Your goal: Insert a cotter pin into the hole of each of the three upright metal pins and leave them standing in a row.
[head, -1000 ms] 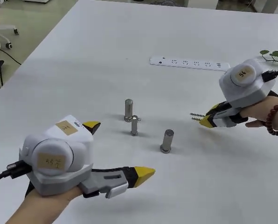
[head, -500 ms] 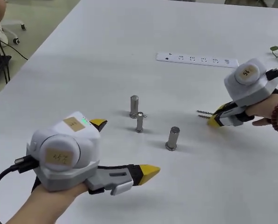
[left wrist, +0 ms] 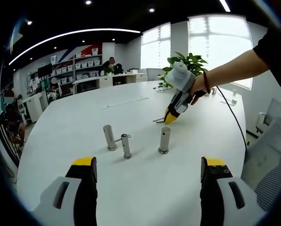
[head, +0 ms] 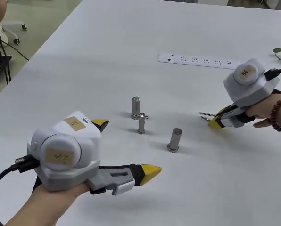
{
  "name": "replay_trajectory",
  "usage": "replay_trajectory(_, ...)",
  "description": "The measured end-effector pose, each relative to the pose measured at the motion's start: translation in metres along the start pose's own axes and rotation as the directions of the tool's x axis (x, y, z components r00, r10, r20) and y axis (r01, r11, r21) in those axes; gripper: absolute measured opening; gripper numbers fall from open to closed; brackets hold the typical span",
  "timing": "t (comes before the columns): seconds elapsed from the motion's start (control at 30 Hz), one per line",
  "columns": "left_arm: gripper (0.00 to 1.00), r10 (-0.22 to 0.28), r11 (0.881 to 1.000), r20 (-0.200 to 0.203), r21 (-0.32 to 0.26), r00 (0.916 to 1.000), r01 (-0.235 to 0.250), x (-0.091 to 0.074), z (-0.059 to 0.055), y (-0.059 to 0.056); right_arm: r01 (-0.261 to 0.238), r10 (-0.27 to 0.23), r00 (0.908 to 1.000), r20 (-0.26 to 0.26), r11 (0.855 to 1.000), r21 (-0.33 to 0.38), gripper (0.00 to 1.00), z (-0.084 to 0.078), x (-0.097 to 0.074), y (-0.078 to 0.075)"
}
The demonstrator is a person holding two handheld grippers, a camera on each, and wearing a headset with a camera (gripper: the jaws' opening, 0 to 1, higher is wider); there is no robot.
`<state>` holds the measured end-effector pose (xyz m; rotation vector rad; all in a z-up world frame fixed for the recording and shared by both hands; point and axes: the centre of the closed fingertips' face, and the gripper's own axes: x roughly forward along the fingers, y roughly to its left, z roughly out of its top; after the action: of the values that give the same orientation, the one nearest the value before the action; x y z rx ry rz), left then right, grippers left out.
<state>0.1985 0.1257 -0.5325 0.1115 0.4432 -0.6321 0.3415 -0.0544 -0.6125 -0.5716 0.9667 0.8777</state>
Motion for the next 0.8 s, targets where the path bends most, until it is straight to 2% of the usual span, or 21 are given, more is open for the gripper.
replay_trajectory(0.1, 0.89, -0.002, 1.0, 0.0, 0.001, 1.0, 0.002, 0.0, 0.0, -0.001, 0.006, -0.006, 1.0, -0.003, 1.0, 0.028, 0.02, 0.0, 0.0, 0.0)
replay_trajectory(0.27, 0.89, -0.004, 1.0, -0.003, 0.002, 1.0, 0.004, 0.0, 0.0, -0.001, 0.02, -0.02, 0.9997, -0.013, 0.999, 0.025, 0.0, 0.0, -0.002, 0.002)
replay_trajectory(0.7, 0.87, 0.001, 1.0, -0.004, -0.004, 1.0, -0.002, -0.001, -0.001, 0.001, 0.032, -0.032, 0.9995, -0.006, 0.999, -0.027, 0.0, 0.0, -0.007, 0.007)
replay_trajectory(0.8, 0.86, 0.002, 1.0, -0.005, -0.006, 1.0, -0.002, -0.001, -0.001, 0.001, 0.034, -0.033, 0.9994, 0.01, 0.999, -0.043, 0.0, 0.001, -0.01, 0.01)
